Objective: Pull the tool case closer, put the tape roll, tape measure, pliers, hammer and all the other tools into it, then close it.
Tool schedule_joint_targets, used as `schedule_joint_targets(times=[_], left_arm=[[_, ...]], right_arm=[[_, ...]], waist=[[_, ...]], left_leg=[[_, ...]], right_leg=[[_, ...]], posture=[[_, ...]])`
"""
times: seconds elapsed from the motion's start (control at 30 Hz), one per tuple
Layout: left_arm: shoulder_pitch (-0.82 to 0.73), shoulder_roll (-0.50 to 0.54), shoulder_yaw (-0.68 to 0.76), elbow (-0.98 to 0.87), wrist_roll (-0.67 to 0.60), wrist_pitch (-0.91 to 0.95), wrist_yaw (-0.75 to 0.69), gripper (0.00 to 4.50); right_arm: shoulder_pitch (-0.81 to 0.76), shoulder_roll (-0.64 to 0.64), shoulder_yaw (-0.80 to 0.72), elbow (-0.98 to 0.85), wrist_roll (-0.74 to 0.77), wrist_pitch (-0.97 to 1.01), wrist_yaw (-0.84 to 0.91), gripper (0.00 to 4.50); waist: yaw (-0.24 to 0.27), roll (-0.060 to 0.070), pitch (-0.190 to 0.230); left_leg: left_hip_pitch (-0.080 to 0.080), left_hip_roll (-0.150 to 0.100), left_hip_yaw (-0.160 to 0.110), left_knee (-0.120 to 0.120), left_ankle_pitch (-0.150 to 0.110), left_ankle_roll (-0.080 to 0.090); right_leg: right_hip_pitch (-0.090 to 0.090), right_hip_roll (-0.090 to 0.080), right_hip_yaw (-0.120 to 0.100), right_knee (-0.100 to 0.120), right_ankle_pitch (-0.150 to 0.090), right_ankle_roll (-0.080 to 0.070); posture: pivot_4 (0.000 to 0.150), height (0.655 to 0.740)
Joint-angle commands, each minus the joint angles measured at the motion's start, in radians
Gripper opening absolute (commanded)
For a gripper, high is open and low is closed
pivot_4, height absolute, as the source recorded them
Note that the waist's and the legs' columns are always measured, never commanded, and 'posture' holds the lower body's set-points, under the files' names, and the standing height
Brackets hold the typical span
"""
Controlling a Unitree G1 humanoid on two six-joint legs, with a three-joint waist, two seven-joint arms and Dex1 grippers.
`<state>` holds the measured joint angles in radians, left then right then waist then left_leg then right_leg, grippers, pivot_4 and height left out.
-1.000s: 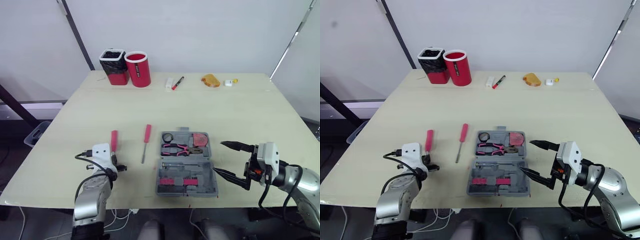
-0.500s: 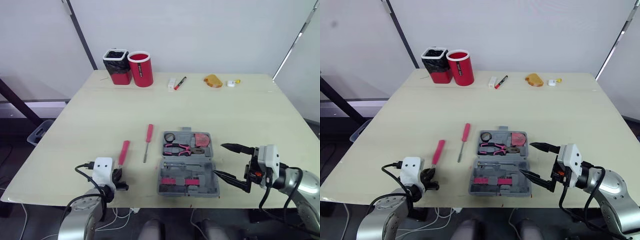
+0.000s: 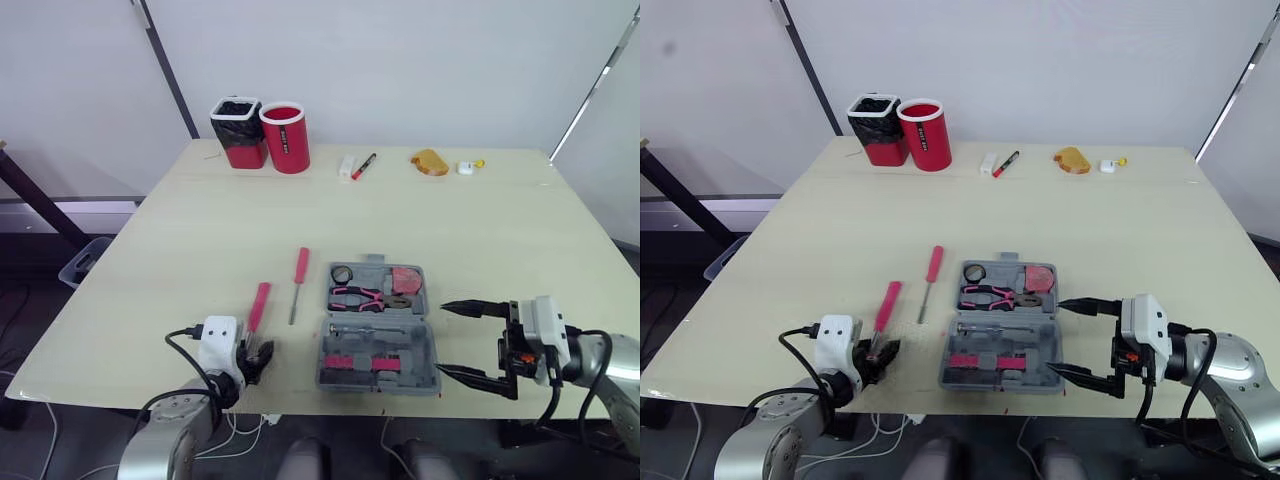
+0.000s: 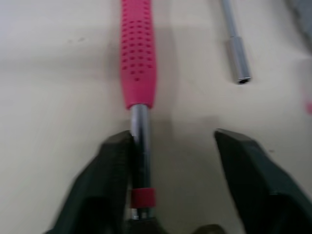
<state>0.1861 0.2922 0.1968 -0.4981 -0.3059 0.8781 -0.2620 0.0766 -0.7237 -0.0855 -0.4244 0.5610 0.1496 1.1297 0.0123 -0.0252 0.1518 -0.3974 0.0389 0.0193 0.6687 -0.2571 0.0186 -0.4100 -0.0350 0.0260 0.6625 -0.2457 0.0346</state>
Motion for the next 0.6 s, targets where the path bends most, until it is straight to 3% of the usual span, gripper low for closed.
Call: schedule_joint_targets(times=[0.03, 0.17, 0.37, 0.53, 0.6], left_arm=[[0.021, 0.069, 0.065, -0.119, -0.064, 0.053, -0.051, 4.44], [0.004, 0.164, 0.092, -0.146, -0.102, 0.077, -0.110, 4.44], [-0.069, 0.426, 0.068, 0.011, -0.098, -0.116, -0.395, 4.44], [-0.194, 0.606, -0.030, 0.242, -0.063, -0.486, -0.790, 4.44], [-0.272, 0.681, -0.114, 0.381, 0.009, -0.727, -0.978, 4.44]], right_arm=[[-0.008, 0.010, -0.016, -0.013, 0.006, -0.021, -0.006, 4.50], [-0.010, 0.020, -0.008, -0.014, -0.005, -0.023, -0.015, 4.50], [-0.015, 0.033, -0.006, -0.023, -0.015, -0.024, -0.035, 4.50], [-0.006, 0.040, 0.000, -0.035, -0.021, -0.022, -0.046, 4.50], [-0.014, 0.045, 0.006, -0.032, -0.025, -0.022, -0.052, 4.50]], waist=[[-0.001, -0.001, 0.001], [-0.001, -0.001, 0.002], [0.001, -0.001, 0.003], [0.001, 0.000, 0.004], [0.002, 0.000, 0.004]], left_leg=[[0.000, 0.000, 0.000, 0.000, 0.000, 0.000], [0.000, 0.001, 0.000, 0.000, 0.000, 0.000], [0.000, 0.001, 0.001, 0.000, 0.000, 0.000], [-0.001, 0.001, 0.003, 0.000, 0.000, 0.000], [-0.001, 0.001, 0.003, -0.001, 0.000, 0.000]], right_leg=[[0.000, 0.000, 0.000, 0.000, 0.000, 0.000], [0.000, 0.001, -0.001, 0.000, 0.000, 0.000], [-0.001, 0.001, -0.001, 0.000, 0.000, -0.001], [-0.001, 0.000, -0.001, -0.001, 0.000, -0.001], [-0.001, 0.000, -0.001, -0.001, 0.000, -0.001]], posture=[[0.150, 0.7400], [0.150, 0.7400], [0.150, 0.7400], [0.150, 0.7400], [0.150, 0.7400]])
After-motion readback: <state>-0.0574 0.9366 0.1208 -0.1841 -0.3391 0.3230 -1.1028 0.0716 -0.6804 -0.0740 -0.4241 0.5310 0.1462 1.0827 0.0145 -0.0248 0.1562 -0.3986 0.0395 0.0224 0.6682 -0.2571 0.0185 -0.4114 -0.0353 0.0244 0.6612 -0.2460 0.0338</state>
